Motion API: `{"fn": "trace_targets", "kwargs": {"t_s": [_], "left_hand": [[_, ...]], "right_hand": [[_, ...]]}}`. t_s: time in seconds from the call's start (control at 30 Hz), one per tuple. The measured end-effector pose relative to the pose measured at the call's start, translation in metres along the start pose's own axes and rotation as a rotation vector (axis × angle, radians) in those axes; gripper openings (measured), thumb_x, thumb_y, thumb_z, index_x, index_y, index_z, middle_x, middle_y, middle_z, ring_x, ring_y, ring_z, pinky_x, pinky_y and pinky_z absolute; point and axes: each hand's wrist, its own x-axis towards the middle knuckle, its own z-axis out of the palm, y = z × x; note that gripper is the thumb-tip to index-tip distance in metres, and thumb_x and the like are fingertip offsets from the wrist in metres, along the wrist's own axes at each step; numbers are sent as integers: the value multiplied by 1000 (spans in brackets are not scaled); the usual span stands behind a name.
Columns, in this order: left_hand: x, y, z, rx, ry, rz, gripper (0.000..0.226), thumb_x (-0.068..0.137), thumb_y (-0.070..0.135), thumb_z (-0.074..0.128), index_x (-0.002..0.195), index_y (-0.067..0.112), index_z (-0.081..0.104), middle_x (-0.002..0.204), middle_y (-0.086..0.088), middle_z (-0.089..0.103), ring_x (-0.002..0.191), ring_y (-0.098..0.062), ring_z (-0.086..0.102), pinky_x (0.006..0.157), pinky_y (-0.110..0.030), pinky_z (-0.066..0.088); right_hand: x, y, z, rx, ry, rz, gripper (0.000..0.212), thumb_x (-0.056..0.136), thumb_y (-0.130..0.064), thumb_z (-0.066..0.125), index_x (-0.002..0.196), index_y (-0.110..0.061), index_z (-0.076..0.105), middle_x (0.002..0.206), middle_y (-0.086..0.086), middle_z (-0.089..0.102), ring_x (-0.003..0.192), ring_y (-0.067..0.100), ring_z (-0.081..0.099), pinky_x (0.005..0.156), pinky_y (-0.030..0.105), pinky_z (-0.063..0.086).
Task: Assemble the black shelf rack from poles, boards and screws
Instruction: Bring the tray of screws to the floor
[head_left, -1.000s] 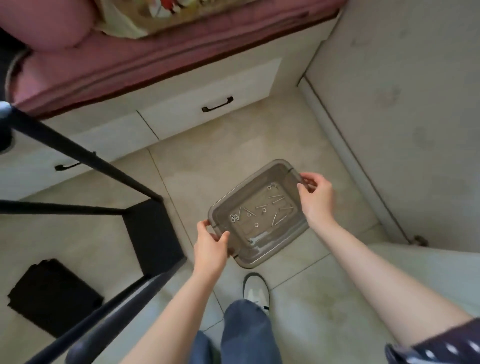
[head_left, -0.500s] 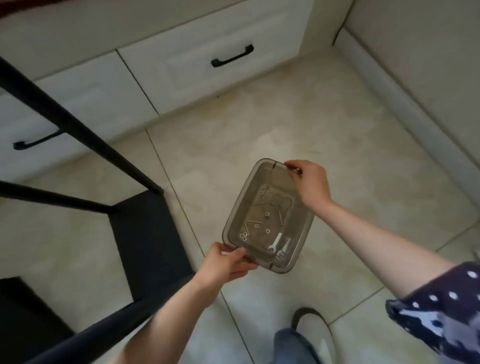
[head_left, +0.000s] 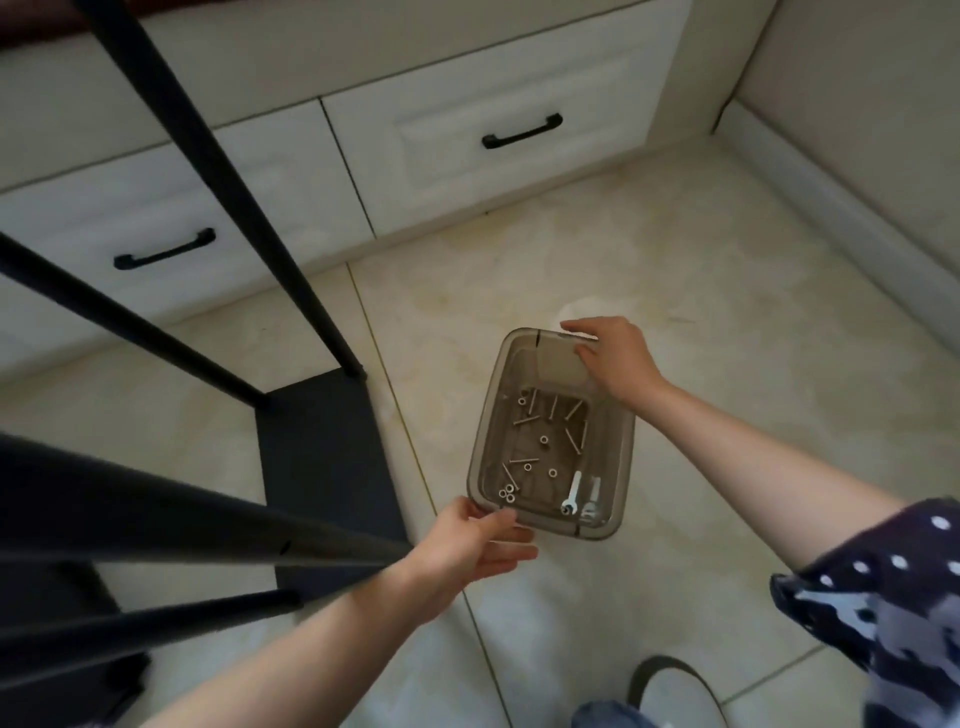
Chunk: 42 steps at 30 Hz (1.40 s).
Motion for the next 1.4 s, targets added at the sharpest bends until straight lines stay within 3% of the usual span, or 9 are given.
{"fn": "trace_targets", "kwargs": {"t_s": [0.13, 0.3, 0.4, 0.53, 0.67, 0.83, 0.93, 1.07, 1.4], "left_hand": [[4, 6, -6, 178, 148, 39, 46, 99, 38, 59, 129, 9, 39, 118, -7, 60, 100, -25, 70, 85, -33, 58], [20, 13, -4, 167, 184, 202, 31, 103, 22, 53, 133, 16, 46, 127, -7, 57, 109, -22, 60, 98, -41, 52], [29, 12, -1, 196, 181, 240, 15, 105, 11, 48, 118, 15, 55, 111, -9, 64, 92, -18, 63, 83, -31, 58], [36, 5, 3, 213, 167, 255, 16, 105, 11, 48, 115, 20, 56, 114, -5, 65, 102, -19, 65, 78, -23, 58], [40, 5, 7, 172, 153, 269, 18, 104, 11, 50, 106, 28, 57, 117, -5, 64, 109, -21, 63, 82, -26, 57], [41, 14, 6, 154, 127, 270, 26, 104, 16, 52, 130, 17, 55, 122, -2, 64, 113, -18, 62, 83, -26, 58], [33, 15, 6, 103, 101, 275, 37, 100, 18, 60, 134, 25, 47, 130, 2, 60, 114, -16, 62, 86, -29, 57], [7, 9, 1, 137, 119, 296, 55, 97, 17, 64, 146, 21, 39, 141, 3, 50, 122, -18, 58, 86, -29, 58], [-84, -19, -46, 211, 245, 386, 39, 97, 17, 64, 134, 16, 55, 130, 3, 61, 111, -11, 62, 81, -26, 60]], "right_hand": [[-34, 3, -5, 77, 125, 173, 51, 95, -8, 56, 144, -4, 44, 147, 14, 47, 137, 31, 40, 113, 31, 26], [-97, 9, 9, 360, 17, 550, 58, 99, -30, 53, 148, -5, 34, 148, 14, 45, 135, 32, 44, 109, 38, 36], [-115, 12, 20, 418, -19, 572, 41, 98, -20, 53, 137, -9, 47, 132, 10, 60, 120, 30, 57, 98, 36, 46], [-109, 17, 22, 438, 34, 573, 34, 95, -10, 51, 129, -13, 53, 110, 2, 62, 104, 24, 59, 82, 28, 41], [-98, 21, 20, 432, 53, 577, 34, 93, -9, 50, 126, -17, 54, 103, -1, 61, 102, 25, 59, 82, 29, 42], [-87, 15, 13, 448, 60, 592, 28, 92, -8, 50, 115, -24, 54, 103, 1, 63, 106, 30, 62, 93, 46, 52], [-85, 10, 6, 429, 32, 571, 26, 92, -10, 51, 117, -17, 55, 114, 9, 65, 111, 35, 61, 96, 48, 50], [-92, -6, -11, 275, 71, 488, 53, 95, -13, 54, 143, 0, 38, 144, 18, 48, 132, 36, 46, 101, 35, 38], [-147, -124, -29, 211, -85, 0, 43, 97, -14, 54, 139, -11, 49, 138, 5, 56, 128, 20, 50, 102, 23, 34]]}}
